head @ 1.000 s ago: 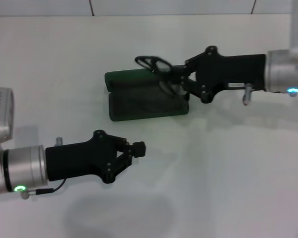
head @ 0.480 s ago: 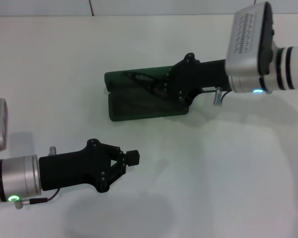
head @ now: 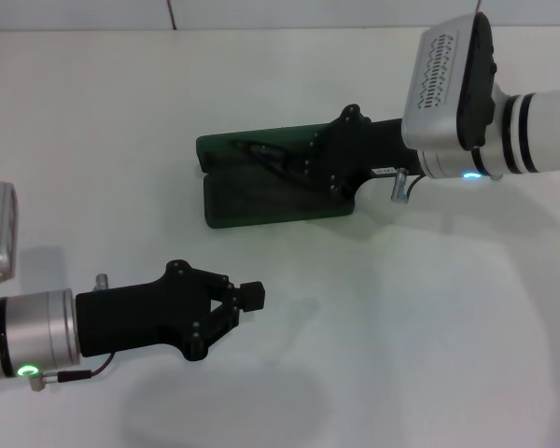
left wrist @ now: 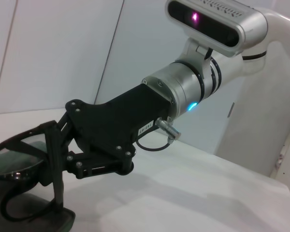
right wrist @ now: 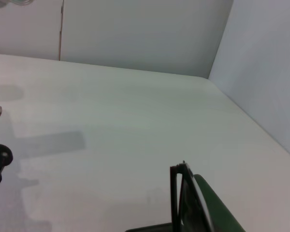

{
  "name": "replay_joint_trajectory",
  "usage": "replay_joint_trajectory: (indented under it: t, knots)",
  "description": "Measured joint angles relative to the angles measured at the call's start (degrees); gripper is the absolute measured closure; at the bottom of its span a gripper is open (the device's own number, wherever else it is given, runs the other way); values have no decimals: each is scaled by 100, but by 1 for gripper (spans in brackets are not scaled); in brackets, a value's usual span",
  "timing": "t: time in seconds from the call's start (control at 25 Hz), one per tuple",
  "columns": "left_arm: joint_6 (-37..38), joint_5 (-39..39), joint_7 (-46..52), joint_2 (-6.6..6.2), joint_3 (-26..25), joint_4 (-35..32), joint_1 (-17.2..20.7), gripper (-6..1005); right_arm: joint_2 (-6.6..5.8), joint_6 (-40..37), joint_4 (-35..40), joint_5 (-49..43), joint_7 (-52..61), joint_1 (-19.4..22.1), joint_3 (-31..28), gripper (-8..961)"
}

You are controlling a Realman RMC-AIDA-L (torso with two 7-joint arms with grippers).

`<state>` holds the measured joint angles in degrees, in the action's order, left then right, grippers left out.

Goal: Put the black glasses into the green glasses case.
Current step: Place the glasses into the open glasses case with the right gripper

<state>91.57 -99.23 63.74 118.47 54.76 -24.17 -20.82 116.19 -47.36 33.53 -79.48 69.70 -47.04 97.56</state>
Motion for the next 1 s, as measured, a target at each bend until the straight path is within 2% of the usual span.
replay_joint_trajectory:
  t: [1.0]
  knots:
    - [4,0,16,-15,0,0,-73,1000,0,182,60,-32,251,143,34,753]
